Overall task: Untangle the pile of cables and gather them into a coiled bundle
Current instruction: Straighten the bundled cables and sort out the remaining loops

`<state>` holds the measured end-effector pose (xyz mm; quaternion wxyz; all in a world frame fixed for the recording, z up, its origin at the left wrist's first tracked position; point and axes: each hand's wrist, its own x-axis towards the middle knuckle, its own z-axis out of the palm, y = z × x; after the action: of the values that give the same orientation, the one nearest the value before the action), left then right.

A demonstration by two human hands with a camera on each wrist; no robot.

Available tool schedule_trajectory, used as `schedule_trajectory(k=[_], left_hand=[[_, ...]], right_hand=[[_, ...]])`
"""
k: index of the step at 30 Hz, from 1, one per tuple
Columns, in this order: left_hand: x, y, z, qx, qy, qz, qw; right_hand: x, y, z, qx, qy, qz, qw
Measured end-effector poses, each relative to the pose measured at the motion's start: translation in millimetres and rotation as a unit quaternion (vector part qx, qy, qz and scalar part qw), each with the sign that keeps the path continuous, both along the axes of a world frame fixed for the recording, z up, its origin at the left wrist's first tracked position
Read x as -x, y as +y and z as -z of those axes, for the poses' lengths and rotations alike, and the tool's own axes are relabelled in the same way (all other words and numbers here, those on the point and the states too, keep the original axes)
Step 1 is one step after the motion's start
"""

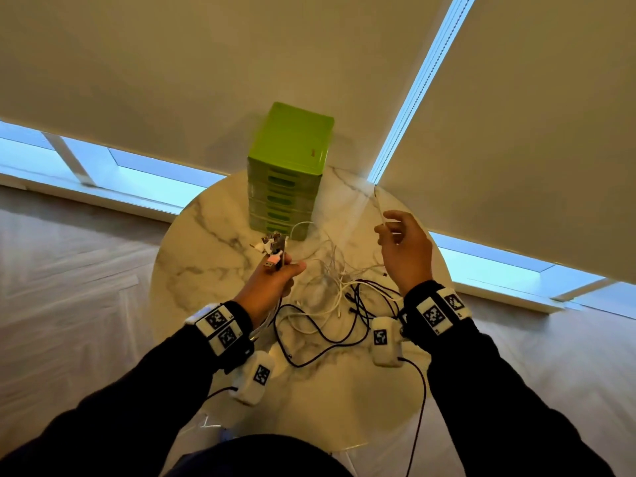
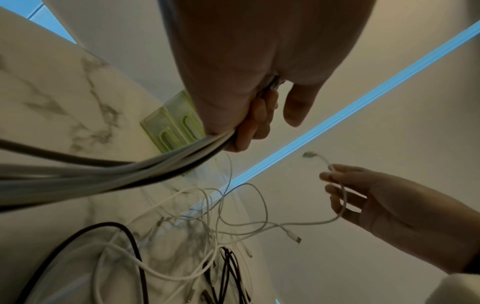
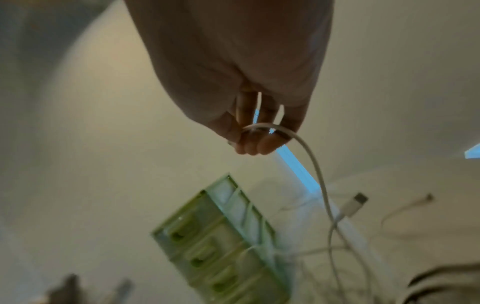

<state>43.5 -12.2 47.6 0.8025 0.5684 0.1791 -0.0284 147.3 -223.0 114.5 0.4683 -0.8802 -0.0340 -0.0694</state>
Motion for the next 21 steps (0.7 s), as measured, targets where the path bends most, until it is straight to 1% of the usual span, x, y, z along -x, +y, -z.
schedule_trajectory(k=[1, 3, 5, 8, 10, 12, 14, 16, 17, 18, 19, 21], left_hand=[[1, 0, -1, 0.007, 0.002, 0.002, 1.0], [5, -2, -4, 0.022, -0.002, 0.005, 1.0], [10, -1, -7, 0.05, -0.019, 0.001, 0.999], [16, 5, -16, 0.072, -0.063, -0.002, 0.995], [20, 13, -20, 0.048, -0.088, 0.011, 0.995], [23, 18, -24, 0.006, -0.094, 0.026, 0.995], [25, 20, -30, -0.046, -0.067, 0.031, 0.996], [26, 23, -34, -0.094, -0.046, 0.015, 0.994], [27, 25, -35, -0.112, -0.045, 0.007, 0.993], [28, 28, -37, -0.124, -0.054, 0.005, 0.991], [27, 32, -38, -0.127, -0.064, 0.002, 0.99], [27, 42, -43, -0.129, -0.074, -0.023, 0.989]], right_hand=[[7, 7, -4, -0.039, -0.001, -0.019, 0.999], [28, 23, -9, -0.071, -0.001, -0.09, 0.993], [52, 36, -8, -0.056, -0.009, -0.167, 0.984], [80, 52, 3, 0.007, -0.026, -0.245, 0.969], [92, 61, 12, 0.023, -0.027, -0.278, 0.96], [102, 69, 15, 0.033, -0.039, -0.291, 0.955], [107, 74, 15, 0.022, -0.036, -0.29, 0.956], [112, 81, 13, 0.009, -0.007, -0.295, 0.955], [113, 84, 14, 0.018, 0.01, -0.297, 0.955], [113, 85, 17, 0.048, 0.022, -0.296, 0.954], [111, 86, 22, 0.097, 0.032, -0.301, 0.948], [104, 83, 35, 0.194, 0.064, -0.33, 0.922]])
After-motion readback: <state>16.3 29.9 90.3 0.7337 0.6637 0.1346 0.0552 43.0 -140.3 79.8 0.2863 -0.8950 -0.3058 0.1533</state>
